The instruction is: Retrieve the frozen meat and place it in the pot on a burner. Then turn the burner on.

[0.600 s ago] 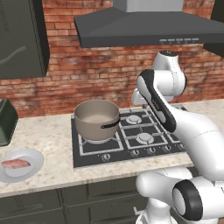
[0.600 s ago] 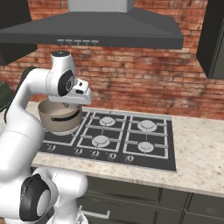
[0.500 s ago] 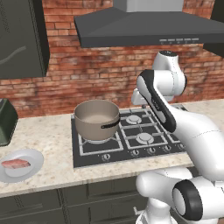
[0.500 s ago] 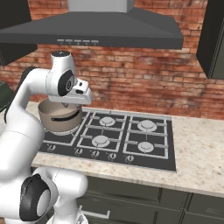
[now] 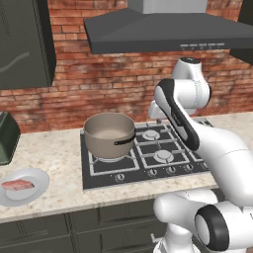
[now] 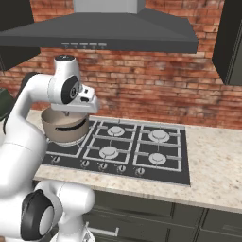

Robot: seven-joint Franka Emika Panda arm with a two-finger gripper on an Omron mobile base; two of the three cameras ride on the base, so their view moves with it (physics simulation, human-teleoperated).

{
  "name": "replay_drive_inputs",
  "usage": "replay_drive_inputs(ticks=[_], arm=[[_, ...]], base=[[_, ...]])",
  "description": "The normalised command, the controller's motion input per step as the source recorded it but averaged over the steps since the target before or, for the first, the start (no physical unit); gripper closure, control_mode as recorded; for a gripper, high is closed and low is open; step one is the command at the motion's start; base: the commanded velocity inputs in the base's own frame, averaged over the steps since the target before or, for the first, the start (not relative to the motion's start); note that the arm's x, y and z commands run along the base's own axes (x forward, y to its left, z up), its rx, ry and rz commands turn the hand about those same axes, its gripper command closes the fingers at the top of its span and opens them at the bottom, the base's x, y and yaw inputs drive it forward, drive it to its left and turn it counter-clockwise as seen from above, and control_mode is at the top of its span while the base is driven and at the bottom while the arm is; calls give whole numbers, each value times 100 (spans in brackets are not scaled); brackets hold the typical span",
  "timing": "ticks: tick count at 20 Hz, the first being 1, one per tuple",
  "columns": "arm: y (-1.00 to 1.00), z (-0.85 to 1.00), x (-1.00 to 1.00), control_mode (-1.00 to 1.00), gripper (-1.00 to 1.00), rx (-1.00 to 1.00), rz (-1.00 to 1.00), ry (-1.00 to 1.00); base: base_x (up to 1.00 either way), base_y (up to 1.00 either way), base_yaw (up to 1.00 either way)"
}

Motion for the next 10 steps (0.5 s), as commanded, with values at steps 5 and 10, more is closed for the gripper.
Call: replay_drive_inputs(ticks=[5, 10], arm=[[33, 0, -33, -100, -100, 0, 9, -1], [56, 0, -35, -100, -100, 0, 13, 0]], base=[[0, 0, 0], [0, 0, 0]])
